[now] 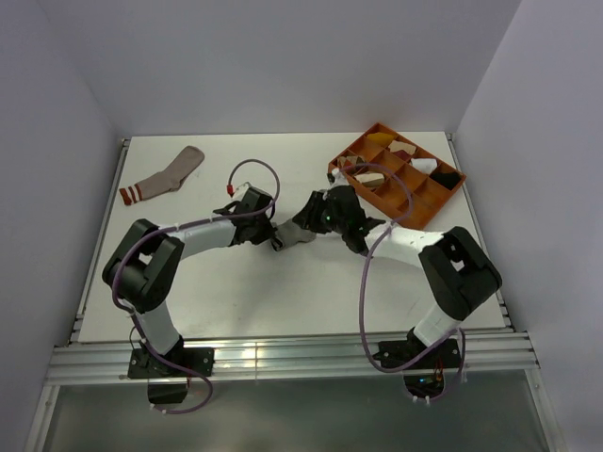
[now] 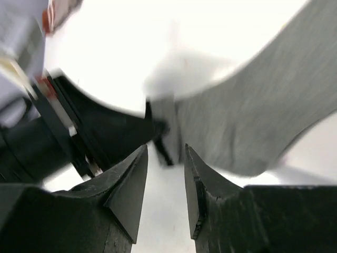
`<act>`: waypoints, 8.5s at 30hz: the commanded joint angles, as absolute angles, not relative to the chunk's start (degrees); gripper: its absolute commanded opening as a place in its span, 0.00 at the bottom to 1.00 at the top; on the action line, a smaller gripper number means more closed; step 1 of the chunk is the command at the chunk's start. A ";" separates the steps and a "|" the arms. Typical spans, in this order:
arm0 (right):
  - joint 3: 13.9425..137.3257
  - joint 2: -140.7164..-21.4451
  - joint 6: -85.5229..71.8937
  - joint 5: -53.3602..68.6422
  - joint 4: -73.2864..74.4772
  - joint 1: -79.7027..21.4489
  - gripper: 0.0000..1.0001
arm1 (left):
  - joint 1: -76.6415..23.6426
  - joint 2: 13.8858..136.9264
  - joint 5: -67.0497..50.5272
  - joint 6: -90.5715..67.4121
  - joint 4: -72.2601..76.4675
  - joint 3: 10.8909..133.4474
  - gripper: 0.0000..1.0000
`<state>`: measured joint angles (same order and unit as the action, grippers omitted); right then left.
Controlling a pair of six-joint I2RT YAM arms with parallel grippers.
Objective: Roll the socks
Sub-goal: Roll the sock at the center of the board.
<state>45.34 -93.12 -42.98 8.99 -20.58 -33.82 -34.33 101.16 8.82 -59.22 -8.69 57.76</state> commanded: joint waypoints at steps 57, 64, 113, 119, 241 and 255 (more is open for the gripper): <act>54.05 -110.74 -25.49 2.46 -40.86 -49.75 0.50 | -28.74 105.03 11.52 -48.87 -30.93 70.83 0.00; 55.11 -113.81 -24.35 0.70 -41.83 -49.83 0.49 | -28.39 103.98 10.55 -49.57 -30.68 70.14 0.00; 53.17 -122.52 -55.28 20.13 -34.45 -40.52 0.00 | -20.39 88.94 -1.75 -55.46 8.61 41.31 0.57; 54.23 -122.61 -54.32 19.95 -32.79 -40.52 0.00 | -20.39 91.58 -3.43 -56.34 12.65 39.64 0.56; 61.87 -123.13 -45.26 38.40 -25.66 -33.31 0.00 | -22.50 94.13 -0.79 -61.08 13.63 39.64 0.59; 62.40 -125.16 -46.85 40.69 -26.28 -31.46 0.00 | -22.67 98.52 -1.41 -62.31 16.44 39.20 0.53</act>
<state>62.11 -122.67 -47.33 41.10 -30.79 -32.08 -22.57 96.29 -1.08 -62.28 17.37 40.07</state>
